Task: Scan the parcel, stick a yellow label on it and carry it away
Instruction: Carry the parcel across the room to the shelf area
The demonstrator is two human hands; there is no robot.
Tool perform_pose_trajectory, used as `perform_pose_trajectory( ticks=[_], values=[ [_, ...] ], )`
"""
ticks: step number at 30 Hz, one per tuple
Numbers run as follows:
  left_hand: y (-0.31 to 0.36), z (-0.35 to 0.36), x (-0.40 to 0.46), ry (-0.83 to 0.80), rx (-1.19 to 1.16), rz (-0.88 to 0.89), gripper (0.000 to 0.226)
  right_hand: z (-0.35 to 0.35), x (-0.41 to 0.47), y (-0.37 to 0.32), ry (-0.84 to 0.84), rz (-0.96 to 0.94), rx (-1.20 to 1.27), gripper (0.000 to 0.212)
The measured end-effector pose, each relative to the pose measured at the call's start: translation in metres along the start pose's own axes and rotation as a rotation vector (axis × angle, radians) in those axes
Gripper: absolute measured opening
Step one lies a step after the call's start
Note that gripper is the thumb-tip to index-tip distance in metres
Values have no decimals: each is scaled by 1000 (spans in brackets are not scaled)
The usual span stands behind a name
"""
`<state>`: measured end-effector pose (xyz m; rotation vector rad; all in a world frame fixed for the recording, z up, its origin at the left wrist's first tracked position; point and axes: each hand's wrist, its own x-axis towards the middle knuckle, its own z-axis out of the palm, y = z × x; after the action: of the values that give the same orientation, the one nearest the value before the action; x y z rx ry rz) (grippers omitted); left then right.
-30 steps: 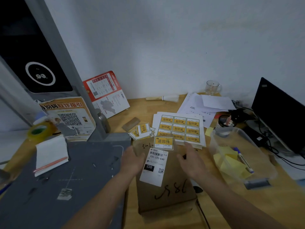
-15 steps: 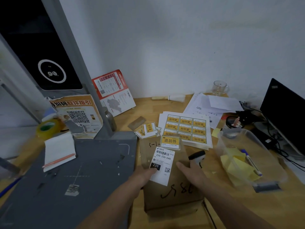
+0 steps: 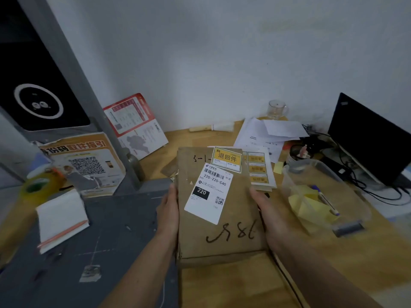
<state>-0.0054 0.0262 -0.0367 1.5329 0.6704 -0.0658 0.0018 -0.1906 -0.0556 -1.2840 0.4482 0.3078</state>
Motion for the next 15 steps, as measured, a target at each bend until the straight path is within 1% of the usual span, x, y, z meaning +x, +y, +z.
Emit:
perform_pose_trajectory(
  ticks=[1,2,5,8,10,11,13,15],
  values=[
    [-2,2,0,-42,-14,-10,67,-3,-4,1,6,1,36,38],
    [0,5,-3,-88,-36,-16,67,-9,-6,3,4,-3,65,40],
    [0,21,-6,-220,-99,-71,56,-30,-15,0,-22,-41,87,52],
    [4,52,-16,-301,-116,-71,56,-56,-31,-8,12,-119,126,58],
    [6,80,-26,-377,-117,-84,55,-80,-48,-12,63,-142,169,56],
    [5,95,-32,-446,-113,-88,54,-95,-58,-14,89,-139,201,53],
    [6,130,-51,-560,-49,-100,52,-128,-82,-15,119,-128,282,46],
    [6,167,-77,-625,14,-62,49,-165,-110,-12,204,-119,329,46]
  ],
)
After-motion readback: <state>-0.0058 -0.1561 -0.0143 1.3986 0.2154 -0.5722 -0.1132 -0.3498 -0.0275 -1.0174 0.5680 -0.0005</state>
